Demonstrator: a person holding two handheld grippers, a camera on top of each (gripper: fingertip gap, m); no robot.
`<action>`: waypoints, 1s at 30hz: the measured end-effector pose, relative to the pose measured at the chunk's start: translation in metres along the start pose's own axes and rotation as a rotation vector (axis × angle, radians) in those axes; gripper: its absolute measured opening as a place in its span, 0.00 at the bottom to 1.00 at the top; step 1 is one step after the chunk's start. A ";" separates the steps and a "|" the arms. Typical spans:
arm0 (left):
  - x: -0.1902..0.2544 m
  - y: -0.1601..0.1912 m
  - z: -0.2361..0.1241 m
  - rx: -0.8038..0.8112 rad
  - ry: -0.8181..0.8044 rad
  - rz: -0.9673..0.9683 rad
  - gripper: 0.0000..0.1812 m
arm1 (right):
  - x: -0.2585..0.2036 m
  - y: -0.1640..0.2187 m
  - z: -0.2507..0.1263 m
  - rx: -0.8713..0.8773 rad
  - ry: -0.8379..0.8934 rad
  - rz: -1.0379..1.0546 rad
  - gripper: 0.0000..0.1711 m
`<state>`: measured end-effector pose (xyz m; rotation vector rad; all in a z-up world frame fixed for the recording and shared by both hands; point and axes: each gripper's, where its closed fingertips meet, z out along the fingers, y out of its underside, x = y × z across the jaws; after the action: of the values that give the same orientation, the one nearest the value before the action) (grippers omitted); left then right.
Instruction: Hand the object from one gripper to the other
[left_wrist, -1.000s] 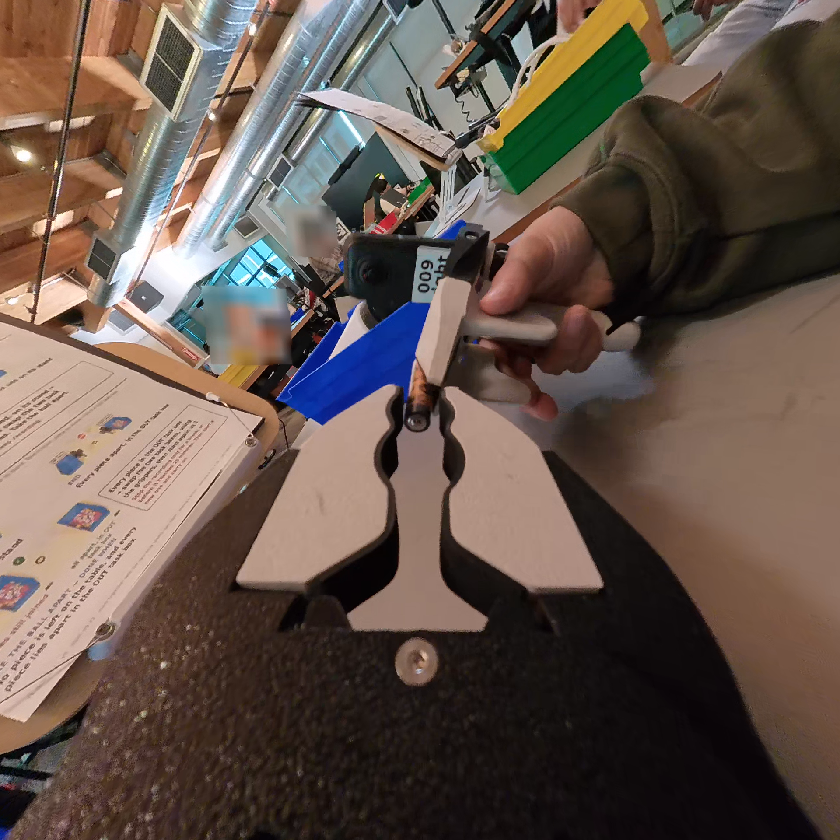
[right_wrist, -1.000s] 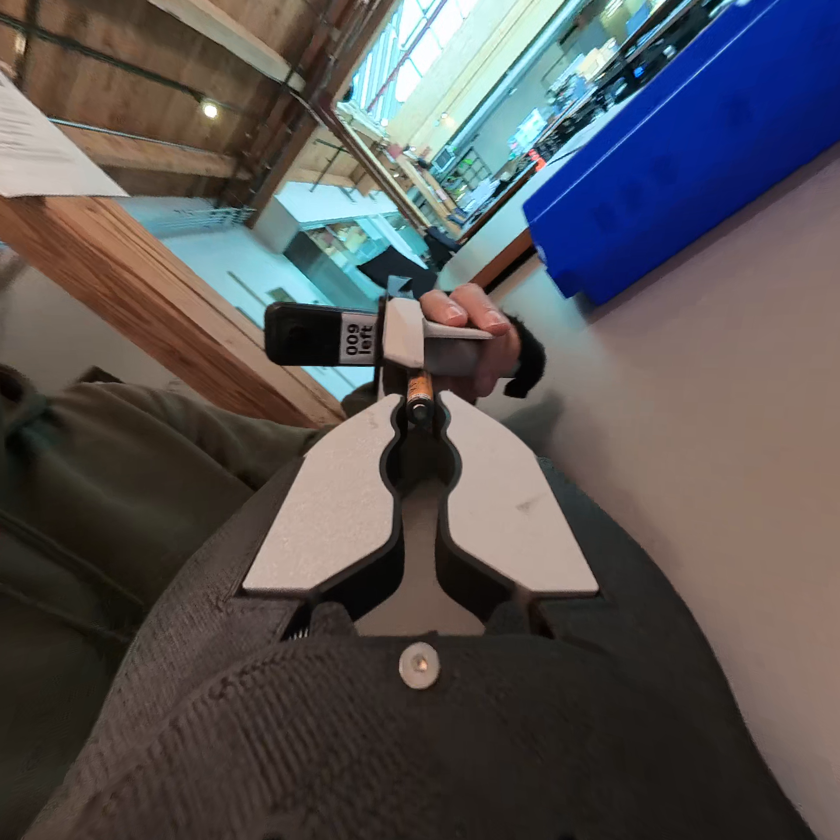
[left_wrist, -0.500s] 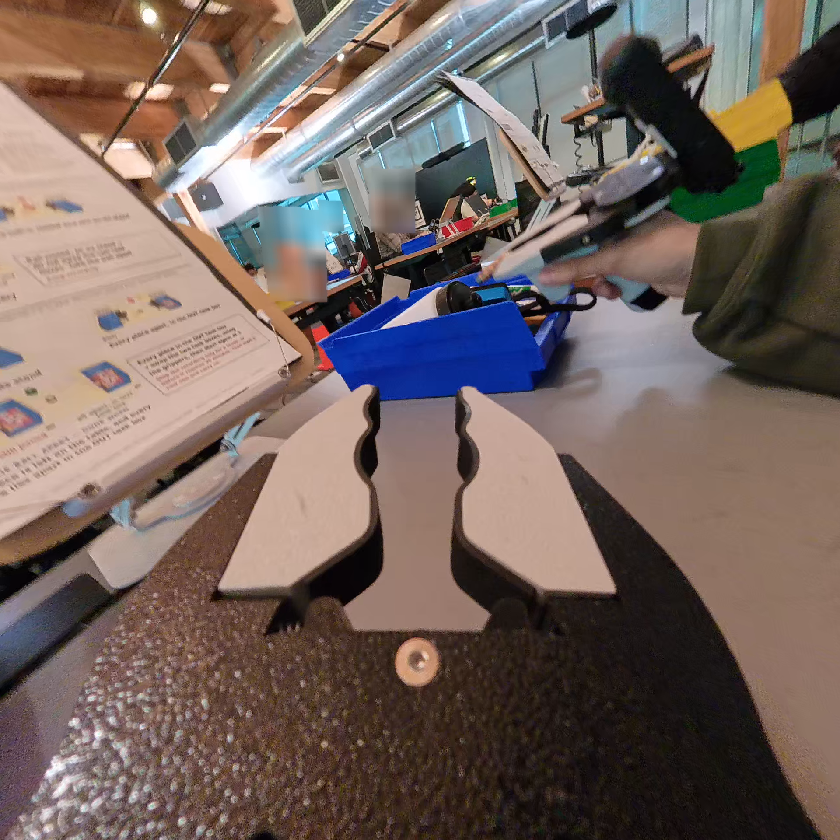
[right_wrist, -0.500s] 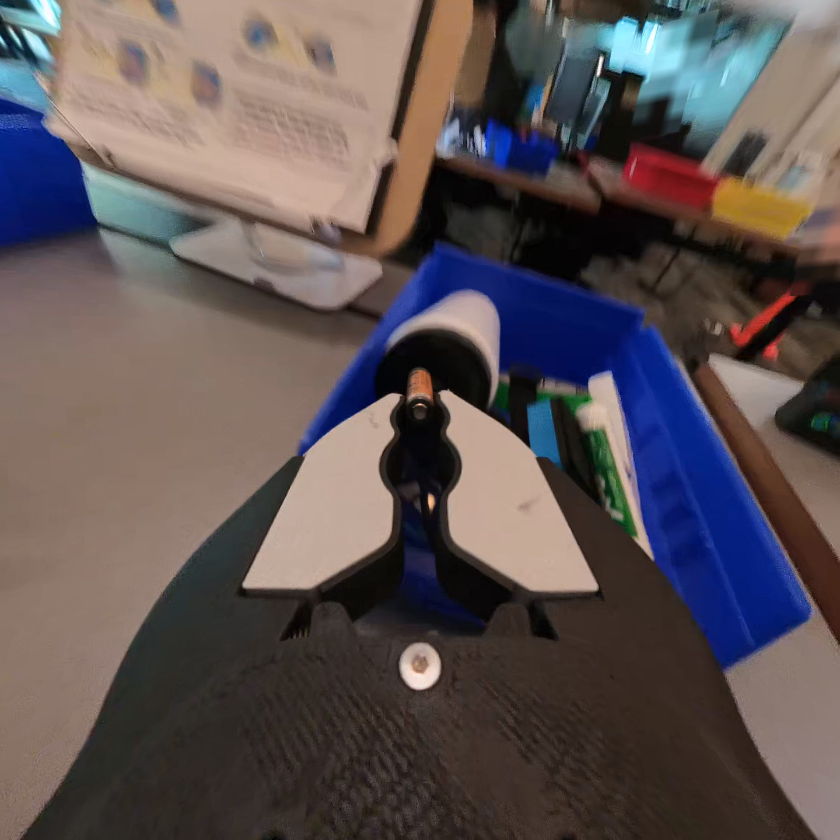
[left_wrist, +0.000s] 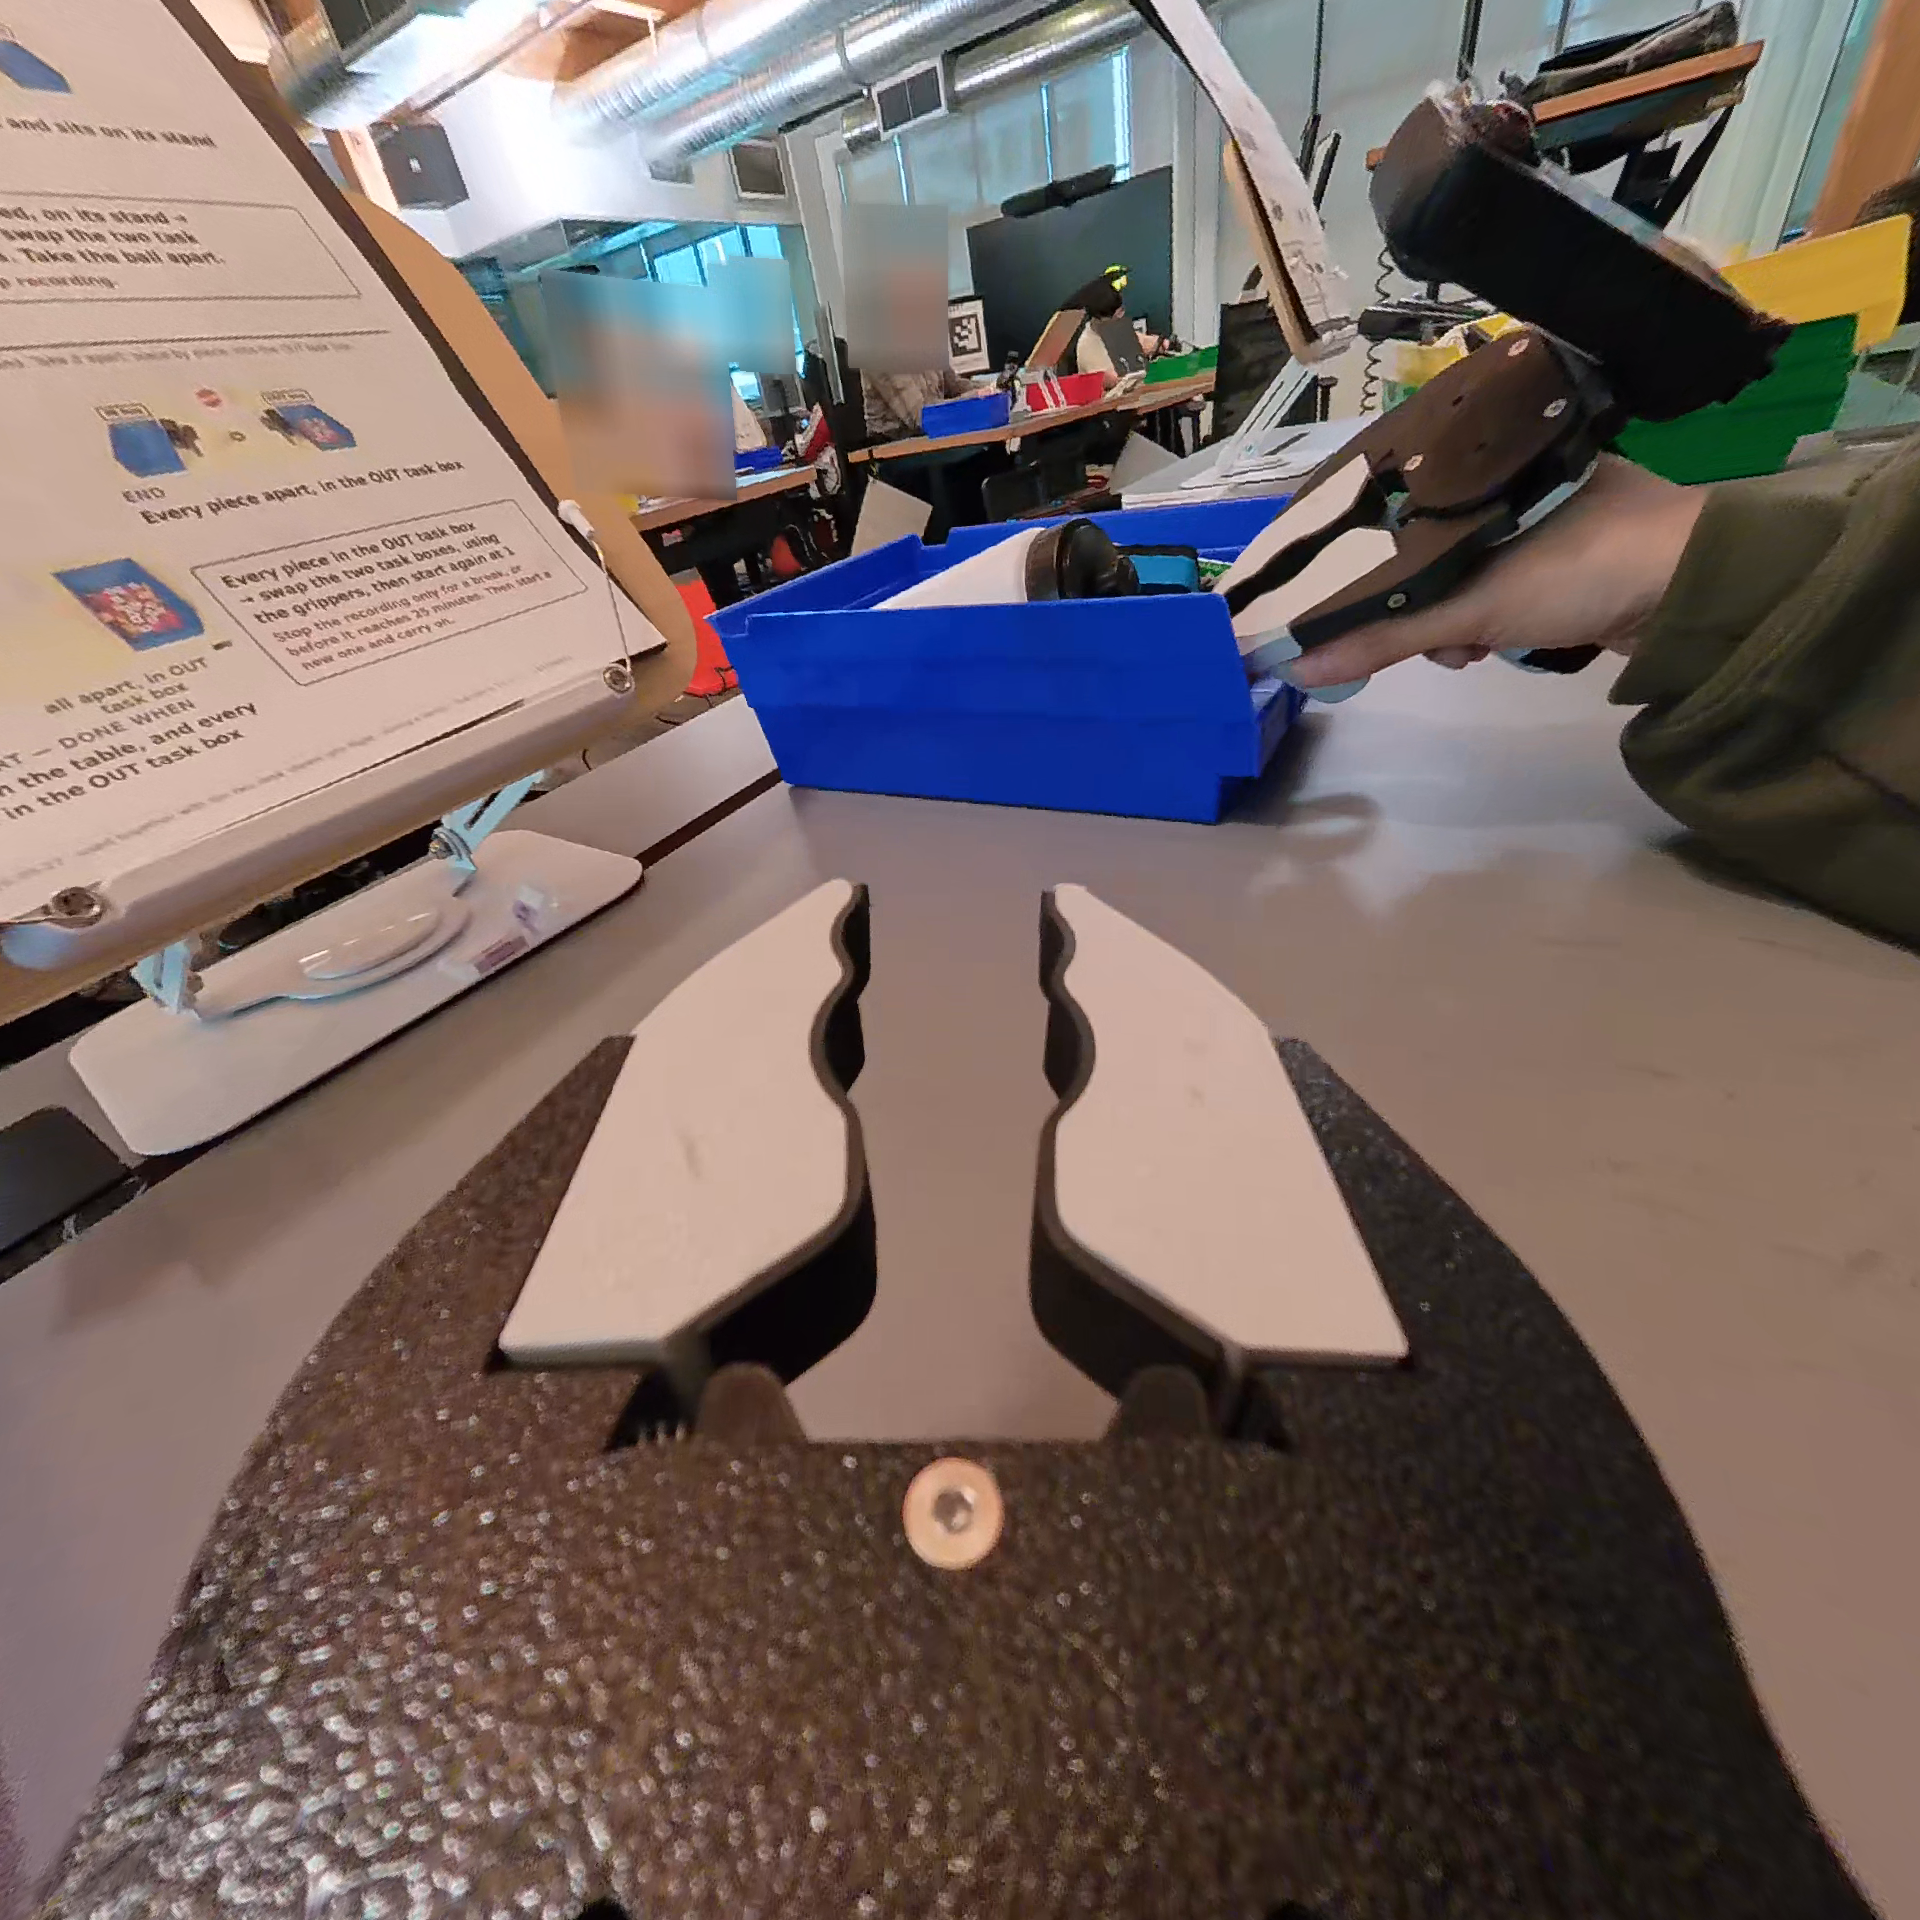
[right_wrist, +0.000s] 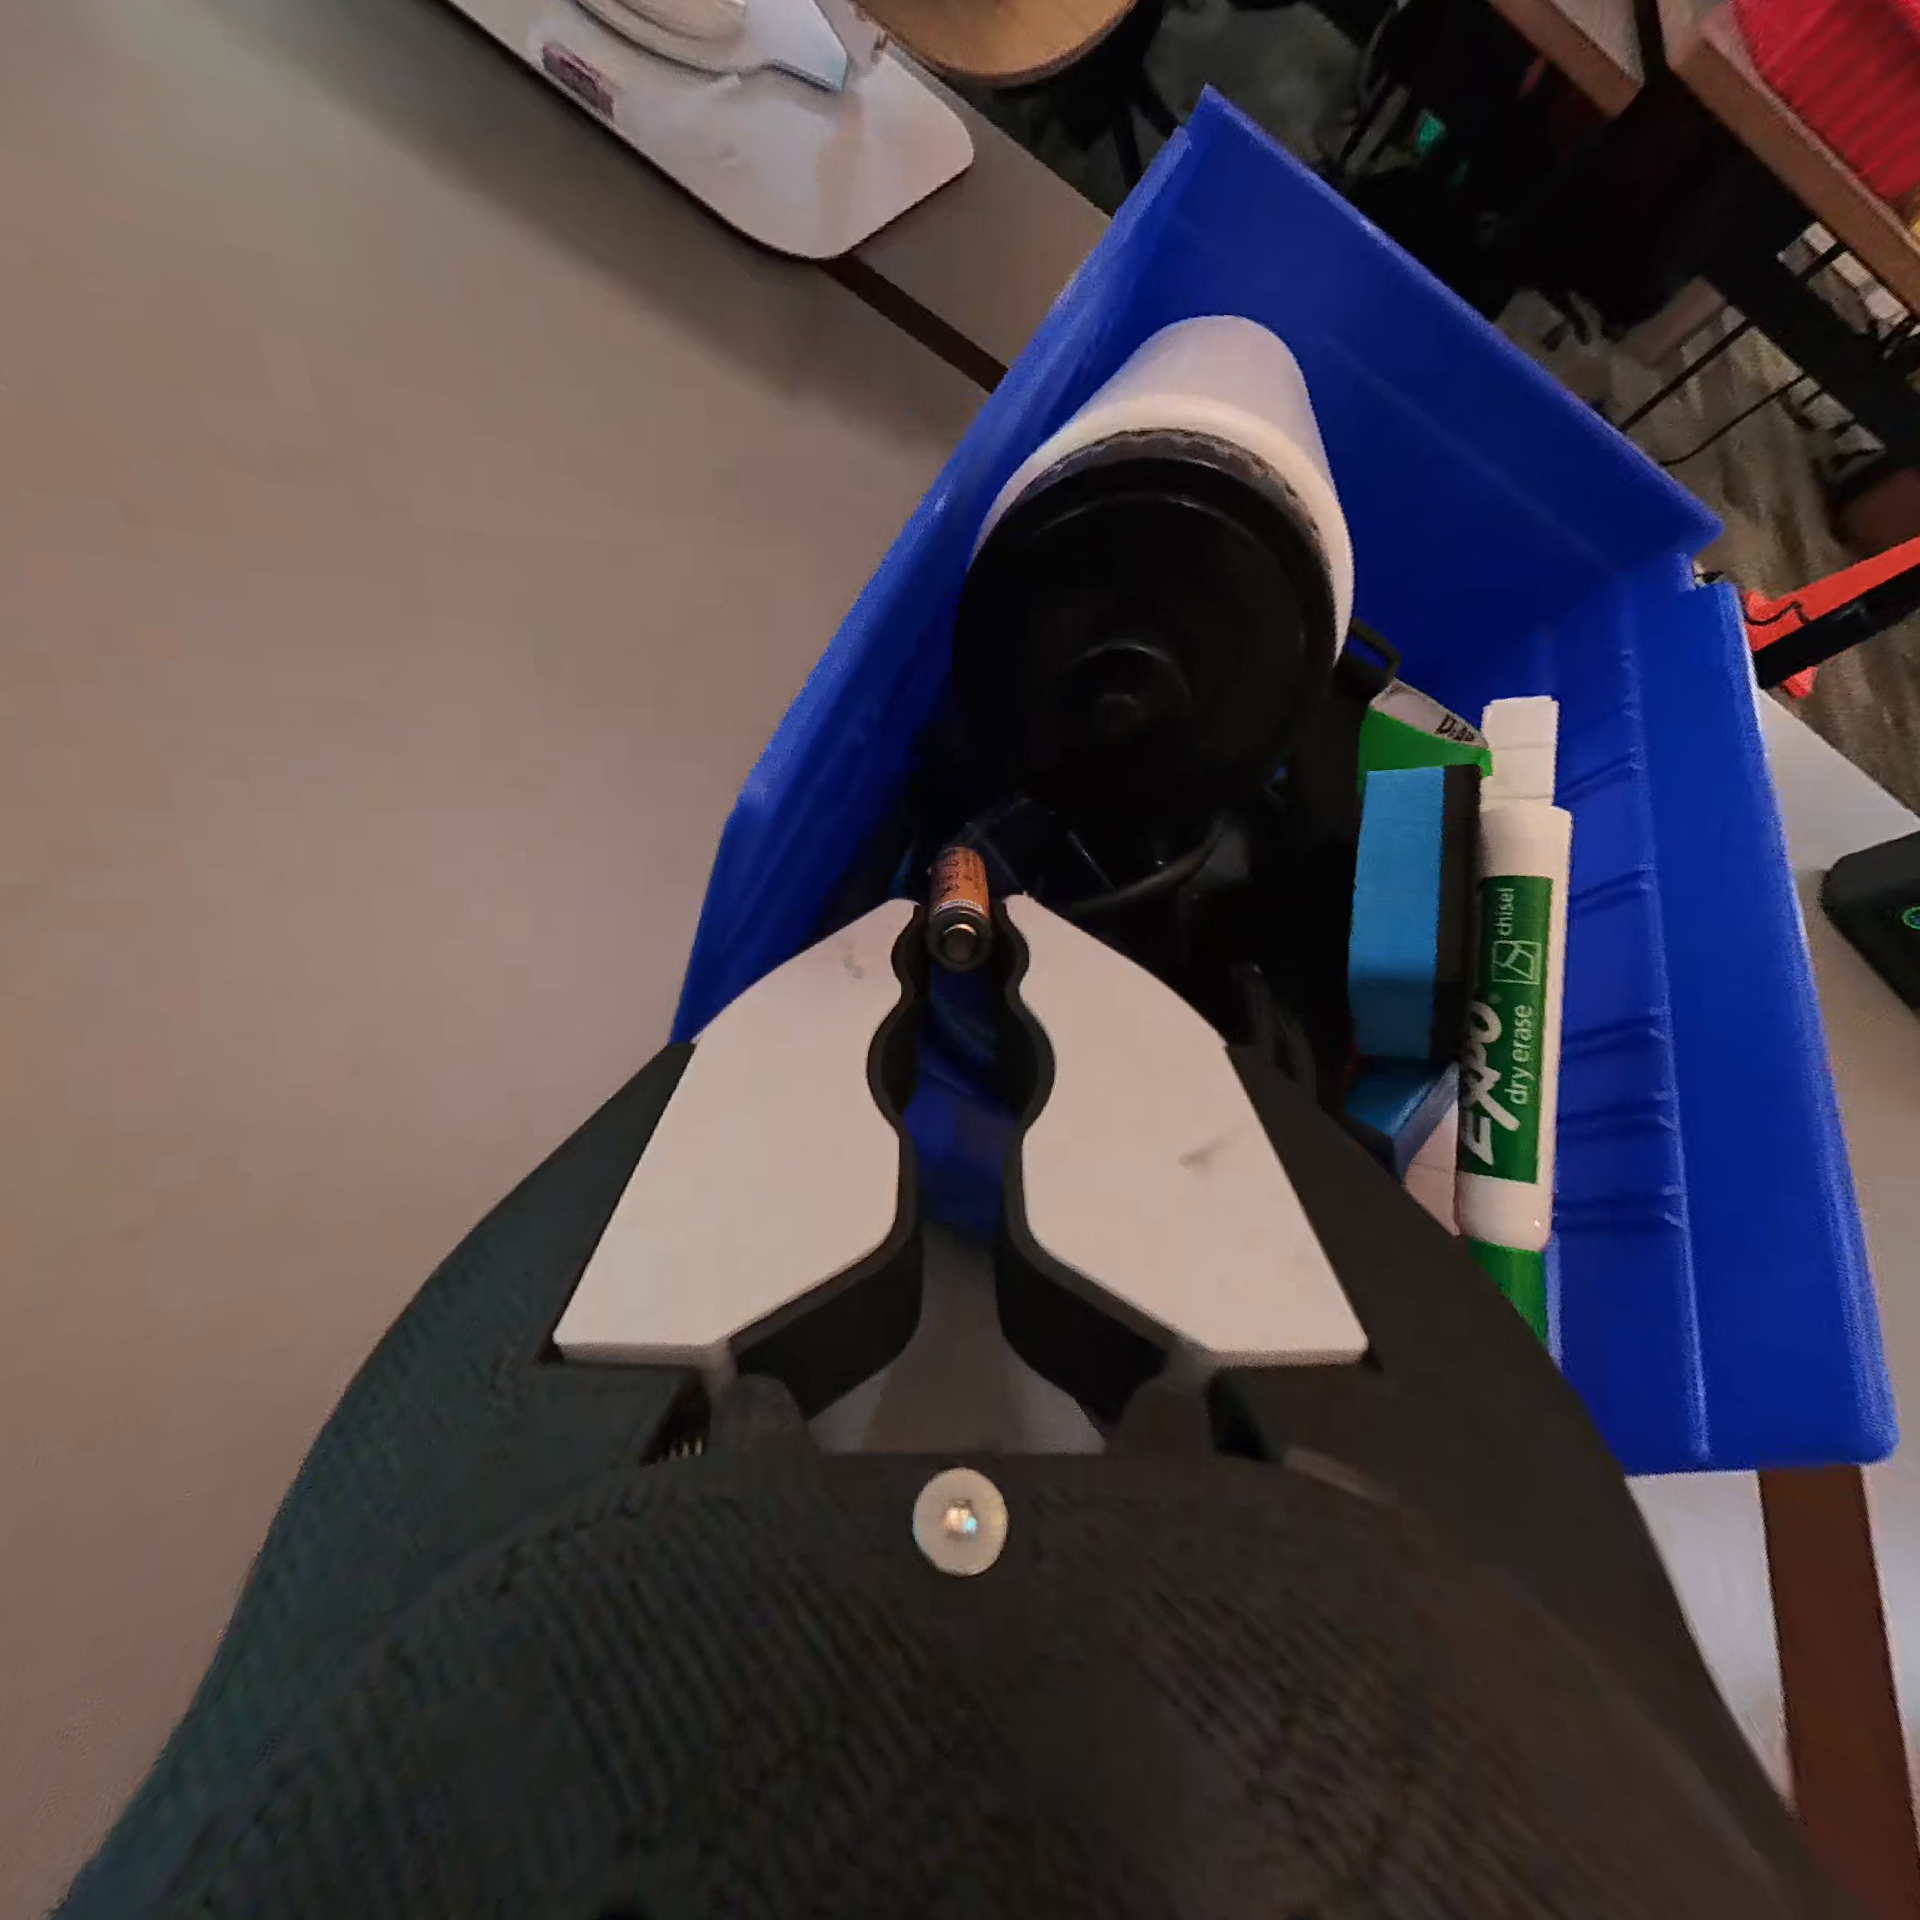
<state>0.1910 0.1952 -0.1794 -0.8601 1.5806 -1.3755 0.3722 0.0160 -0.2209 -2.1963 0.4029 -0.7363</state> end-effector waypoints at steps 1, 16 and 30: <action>0.001 0.000 0.000 0.000 0.010 -0.013 0.17 | 0.000 0.000 0.001 0.002 -0.001 0.013 0.06; 0.005 0.006 0.003 -0.043 0.040 -0.067 0.18 | 0.034 -0.029 -0.025 0.319 0.150 0.093 0.35; 0.055 -0.011 0.118 -0.329 -0.044 -0.426 0.47 | 0.126 0.000 -0.077 0.416 0.689 0.173 0.55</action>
<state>0.2765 0.0968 -0.1818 -1.4841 1.6775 -1.3856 0.4227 -0.0905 -0.1321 -1.4578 0.6967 -1.3383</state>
